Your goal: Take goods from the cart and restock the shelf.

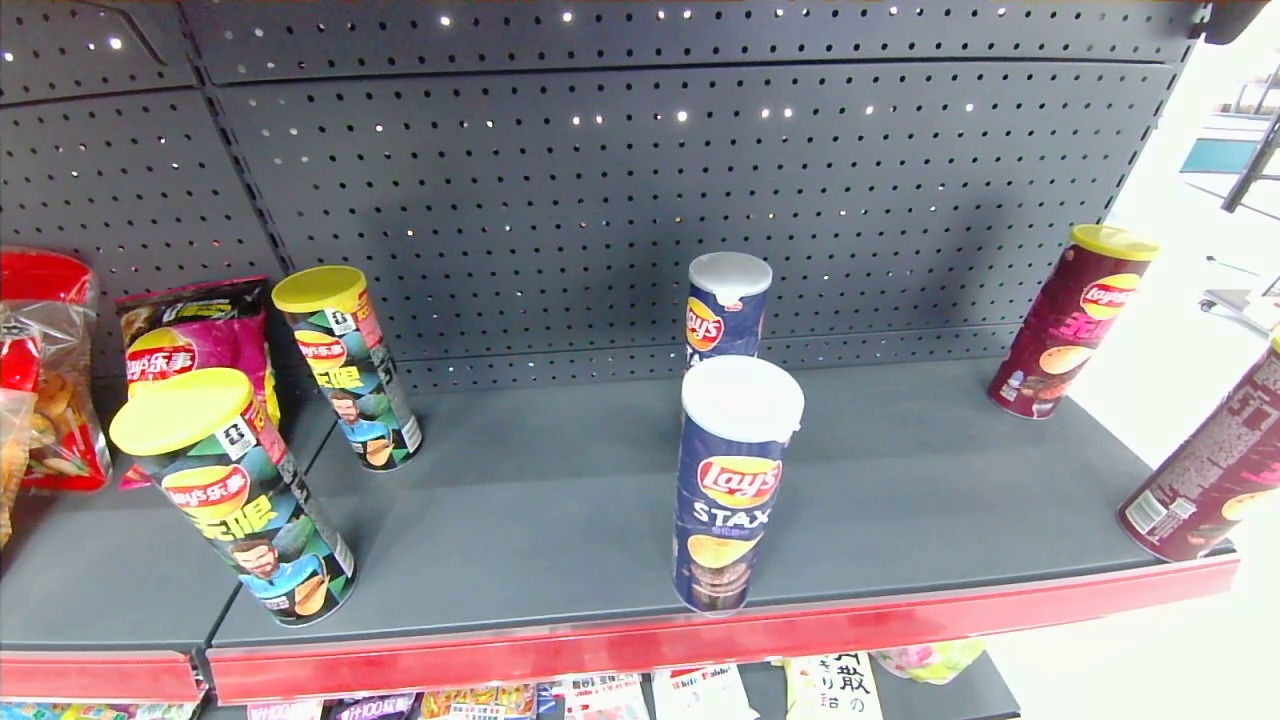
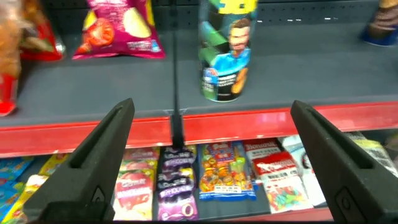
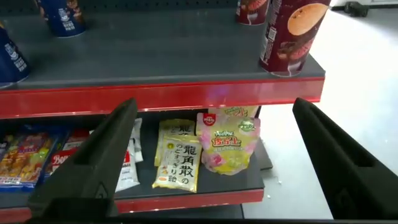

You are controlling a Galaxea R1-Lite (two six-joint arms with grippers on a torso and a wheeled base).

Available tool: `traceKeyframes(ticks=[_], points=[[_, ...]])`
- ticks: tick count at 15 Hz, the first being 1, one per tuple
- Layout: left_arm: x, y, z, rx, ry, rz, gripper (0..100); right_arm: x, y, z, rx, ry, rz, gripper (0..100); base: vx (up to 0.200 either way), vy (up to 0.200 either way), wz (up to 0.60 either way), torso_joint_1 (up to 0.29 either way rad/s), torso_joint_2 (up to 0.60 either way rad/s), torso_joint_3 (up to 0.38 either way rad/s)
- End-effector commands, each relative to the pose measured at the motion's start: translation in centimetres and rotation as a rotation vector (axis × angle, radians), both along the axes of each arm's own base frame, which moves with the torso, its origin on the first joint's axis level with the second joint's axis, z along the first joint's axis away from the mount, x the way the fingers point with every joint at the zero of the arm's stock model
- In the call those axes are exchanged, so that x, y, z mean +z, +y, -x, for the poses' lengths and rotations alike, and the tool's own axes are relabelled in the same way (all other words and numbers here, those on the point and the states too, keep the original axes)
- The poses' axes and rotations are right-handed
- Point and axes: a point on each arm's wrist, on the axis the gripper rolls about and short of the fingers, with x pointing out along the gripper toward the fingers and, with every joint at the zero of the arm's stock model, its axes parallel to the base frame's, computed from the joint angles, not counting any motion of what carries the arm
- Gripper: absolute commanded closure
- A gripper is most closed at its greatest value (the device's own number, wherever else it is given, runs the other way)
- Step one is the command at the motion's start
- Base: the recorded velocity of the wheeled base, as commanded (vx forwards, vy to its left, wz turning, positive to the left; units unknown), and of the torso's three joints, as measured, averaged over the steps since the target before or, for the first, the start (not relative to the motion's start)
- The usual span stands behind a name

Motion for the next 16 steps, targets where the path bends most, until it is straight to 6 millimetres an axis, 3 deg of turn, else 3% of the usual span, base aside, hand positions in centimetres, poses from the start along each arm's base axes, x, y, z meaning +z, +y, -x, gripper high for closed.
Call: traceKeyframes(ticks=[1, 4, 5, 6, 7, 8, 13, 16], points=[[0.0, 0.0, 0.0, -0.016, 0.002, 0.001, 0, 0.0, 0.0, 0.1, 0.000, -0.009, -0.007, 0, 0.000, 0.000, 0.00, 0.000, 0.00, 0.000], [0.0, -0.1, 0.0, -0.027, 0.002, 0.003, 0, 0.0, 0.0, 0.1, 0.000, -0.009, -0.010, 0, 0.000, 0.000, 0.00, 0.000, 0.00, 0.000], [1.0, -0.1, 0.2, -0.034, -0.050, 0.020, 0, 0.0, 0.0, 0.1, 0.000, -0.009, -0.010, 0, 0.000, 0.000, 0.00, 0.000, 0.00, 0.000], [3.8, -0.1, 0.5, -0.064, -0.102, 0.079, 0, 0.0, 0.0, 0.1, 0.000, -0.009, -0.010, 0, 0.000, 0.000, 0.00, 0.000, 0.00, 0.000], [8.8, 0.0, -0.4, -0.081, -0.072, 0.151, 0, 0.0, 0.0, 0.1, 0.000, -0.009, -0.010, 0, 0.000, 0.000, 0.00, 0.000, 0.00, 0.000], [10.7, -0.1, -0.7, -0.092, -0.084, 0.146, 0, 0.0, 0.0, 0.1, 0.000, -0.009, -0.010, 0, 0.000, 0.000, 0.00, 0.000, 0.00, 0.000], [11.8, -0.7, -2.4, -0.341, -0.024, 0.000, 0, 0.0, 0.0, 0.1, 0.000, -0.009, -0.010, 0, 0.000, 0.000, 0.00, 0.000, 0.00, 0.000], [14.6, -0.9, -4.7, -0.395, 0.017, 0.004, 0, 0.0, 0.0, 0.1, 0.000, -0.009, -0.010, 0, 0.000, 0.000, 0.00, 0.000, 0.00, 0.000]])
